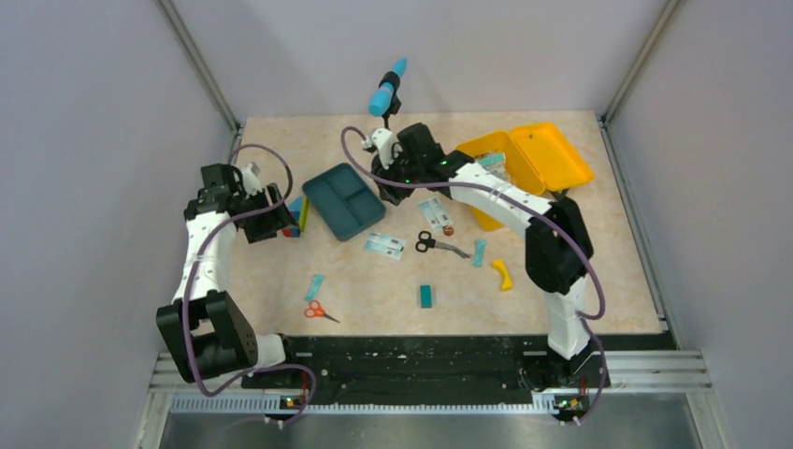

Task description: Organize the medicine kit

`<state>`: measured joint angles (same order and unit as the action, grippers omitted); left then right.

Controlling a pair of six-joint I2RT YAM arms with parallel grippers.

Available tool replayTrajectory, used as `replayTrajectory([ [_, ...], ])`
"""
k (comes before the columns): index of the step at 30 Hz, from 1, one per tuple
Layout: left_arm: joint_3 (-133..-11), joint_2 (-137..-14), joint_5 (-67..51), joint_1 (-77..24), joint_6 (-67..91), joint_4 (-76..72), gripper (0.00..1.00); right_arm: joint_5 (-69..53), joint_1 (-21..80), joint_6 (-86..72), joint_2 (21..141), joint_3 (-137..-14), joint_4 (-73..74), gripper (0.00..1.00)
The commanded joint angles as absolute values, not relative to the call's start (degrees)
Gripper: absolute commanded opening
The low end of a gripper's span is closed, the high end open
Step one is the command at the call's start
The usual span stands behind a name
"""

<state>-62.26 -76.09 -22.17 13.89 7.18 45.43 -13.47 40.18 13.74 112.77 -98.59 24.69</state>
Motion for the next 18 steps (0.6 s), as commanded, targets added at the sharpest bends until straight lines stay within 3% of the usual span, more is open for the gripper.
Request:
replayTrajectory([
  [1, -63.47, -71.92, -24.04, 19.08, 12.34, 44.51, 0.69, -14.08, 43.57, 8.54, 118.66, -105.77, 21.68, 0.51],
  [18, -57.69, -64.16, -23.55, 19.69, 8.45, 46.25, 0.67, -14.79, 47.77, 0.74, 135.04, -113.94, 16.7, 0.5],
])
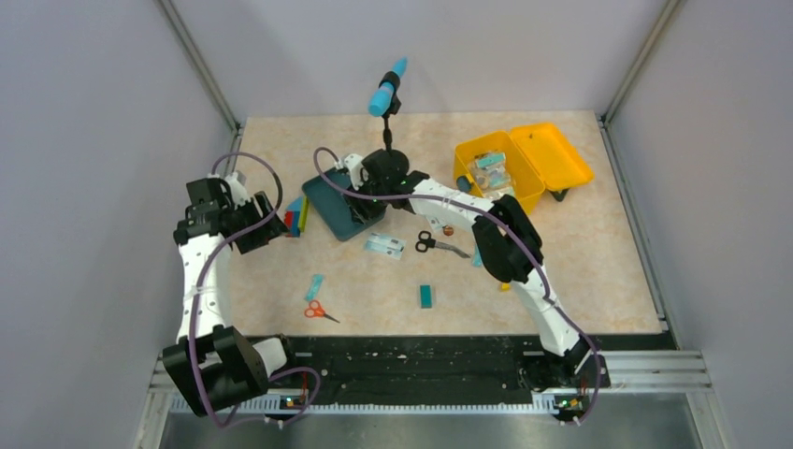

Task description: Organize the medicine kit

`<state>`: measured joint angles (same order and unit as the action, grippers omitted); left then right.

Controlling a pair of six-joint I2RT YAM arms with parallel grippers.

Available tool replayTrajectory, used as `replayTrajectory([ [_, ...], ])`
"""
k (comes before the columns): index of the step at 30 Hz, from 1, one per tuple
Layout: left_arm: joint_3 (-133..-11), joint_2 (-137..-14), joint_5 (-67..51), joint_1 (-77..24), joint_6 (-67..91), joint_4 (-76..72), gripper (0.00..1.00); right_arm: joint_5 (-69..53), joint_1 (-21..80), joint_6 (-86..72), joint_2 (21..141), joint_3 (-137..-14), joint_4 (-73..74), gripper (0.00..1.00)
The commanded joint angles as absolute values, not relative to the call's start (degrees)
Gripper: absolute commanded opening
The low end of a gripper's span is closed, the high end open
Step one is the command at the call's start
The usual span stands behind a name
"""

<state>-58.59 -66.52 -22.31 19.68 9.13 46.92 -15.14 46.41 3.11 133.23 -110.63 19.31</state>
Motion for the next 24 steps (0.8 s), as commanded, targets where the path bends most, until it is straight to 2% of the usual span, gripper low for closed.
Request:
replayTrajectory([
  [1, -57.57, -64.1, -23.48, 19.7, 8.44, 46.23, 0.67, -14.21, 47.86, 0.72, 135.51, -114.01, 16.7, 0.49],
  [8, -57.31, -64.31, -24.16, 19.78, 8.85, 45.5, 0.67, -11.14, 48.59, 0.77, 138.06, -114.18, 16.45, 0.36],
  [14, -57.31, -65.36, -25.32, 19.77, 9.47, 44.45, 0.67, -9.12, 49.36, 1.51, 138.87, -114.56, 15.99, 0.15],
  [17, -57.06, -65.75, -25.51, 19.77, 9.81, 43.73, 0.67, -7.87, 49.36, 2.6, 137.65, -115.0, 16.16, 0.0],
  [24, -56.96, -66.56, -24.98, 19.78, 10.05, 40.78, 0.67, -9.74, 48.99, 6.64, 126.06, -111.99, 17.42, 0.0],
])
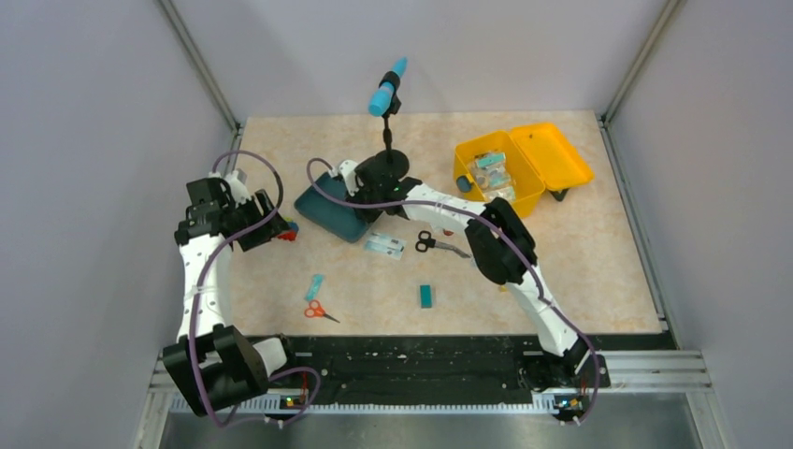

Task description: Organize the medicine kit

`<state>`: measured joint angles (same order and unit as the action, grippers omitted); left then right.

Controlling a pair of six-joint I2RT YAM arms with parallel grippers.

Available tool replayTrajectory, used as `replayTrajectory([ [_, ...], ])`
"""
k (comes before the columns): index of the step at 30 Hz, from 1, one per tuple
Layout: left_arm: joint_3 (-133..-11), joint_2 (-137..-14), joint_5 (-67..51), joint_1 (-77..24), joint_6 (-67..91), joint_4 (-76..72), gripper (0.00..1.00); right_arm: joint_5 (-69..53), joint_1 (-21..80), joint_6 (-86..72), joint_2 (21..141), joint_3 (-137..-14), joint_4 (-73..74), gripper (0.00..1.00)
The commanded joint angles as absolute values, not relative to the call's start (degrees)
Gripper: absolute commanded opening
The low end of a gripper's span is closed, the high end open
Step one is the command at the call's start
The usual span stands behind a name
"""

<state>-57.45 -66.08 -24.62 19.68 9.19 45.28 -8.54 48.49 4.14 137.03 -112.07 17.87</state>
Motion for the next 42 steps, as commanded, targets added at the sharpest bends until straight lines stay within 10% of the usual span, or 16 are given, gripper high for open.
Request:
replayTrajectory([
  [1, -56.88, -66.8, -24.77, 19.73, 10.35, 40.06, 0.66, -10.45, 48.82, 6.67, 123.9, -110.99, 17.77, 0.0],
  [21, -62.5, -78.94, -26.32, 18.31, 13.56, 34.81, 0.59, -17.54, 30.33, 9.7, 67.74, -68.02, 32.67, 0.0],
  [42, -59.99, -76.28, -25.87, 17.05, 11.44, 34.56, 0.59, -8.71, 7.68, 10.13, 87.54, -79.25, 23.64, 0.0],
])
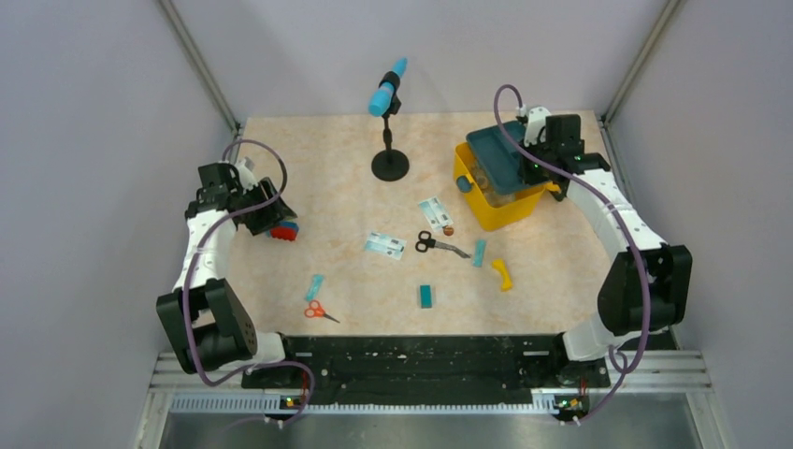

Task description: Organize the medicine kit

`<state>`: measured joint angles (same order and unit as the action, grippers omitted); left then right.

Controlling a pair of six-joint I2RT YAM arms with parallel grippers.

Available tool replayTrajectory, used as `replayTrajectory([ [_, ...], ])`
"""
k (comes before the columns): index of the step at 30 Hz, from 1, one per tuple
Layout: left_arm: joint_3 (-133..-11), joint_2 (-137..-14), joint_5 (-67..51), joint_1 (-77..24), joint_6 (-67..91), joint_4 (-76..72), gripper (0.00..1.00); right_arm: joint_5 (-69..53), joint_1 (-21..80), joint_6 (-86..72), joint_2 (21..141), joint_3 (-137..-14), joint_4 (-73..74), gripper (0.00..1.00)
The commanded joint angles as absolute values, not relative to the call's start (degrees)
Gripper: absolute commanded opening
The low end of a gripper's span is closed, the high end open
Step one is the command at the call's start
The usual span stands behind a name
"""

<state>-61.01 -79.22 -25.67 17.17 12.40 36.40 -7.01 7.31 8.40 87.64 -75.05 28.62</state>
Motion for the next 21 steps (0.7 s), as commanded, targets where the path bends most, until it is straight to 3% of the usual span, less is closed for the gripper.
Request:
replayTrajectory([
  [1, -59.83, -75.96, -25.78, 17.05, 11.31, 34.54, 0.59, -9.09, 7.72, 10.37, 87.84, -79.05, 23.38, 0.0],
  [21, -59.7, -75.09, -26.28, 17.05, 11.35, 34.4, 0.59, -11.65, 7.79, 10.25, 88.58, -73.44, 22.76, 0.0],
])
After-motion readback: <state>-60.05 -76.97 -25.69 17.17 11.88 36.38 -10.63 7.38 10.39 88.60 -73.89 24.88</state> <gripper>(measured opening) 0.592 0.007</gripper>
